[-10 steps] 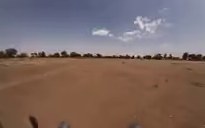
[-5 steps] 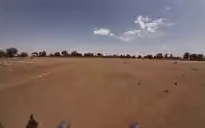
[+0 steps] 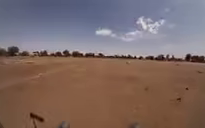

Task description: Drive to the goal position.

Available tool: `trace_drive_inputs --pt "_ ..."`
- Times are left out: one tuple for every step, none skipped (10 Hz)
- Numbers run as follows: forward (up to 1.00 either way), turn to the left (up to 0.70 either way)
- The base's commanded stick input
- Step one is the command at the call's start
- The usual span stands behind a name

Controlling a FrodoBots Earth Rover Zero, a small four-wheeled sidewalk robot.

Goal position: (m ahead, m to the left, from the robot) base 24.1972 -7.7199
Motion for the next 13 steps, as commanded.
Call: trace_drive_inputs --pt "0.70 0.00" --pt "0.70 0.00" --pt "0.70 0.00" --pt "0.70 0.00" --pt "0.70 0.00" --pt "0.70 0.00" --pt "0.70 0.00" --pt "0.70 0.00" --pt "0.70 0.00" --pt "0.70 0.00" --pt "0.70 0.00" --pt "0.70 0.00" --pt "0.70 0.00"
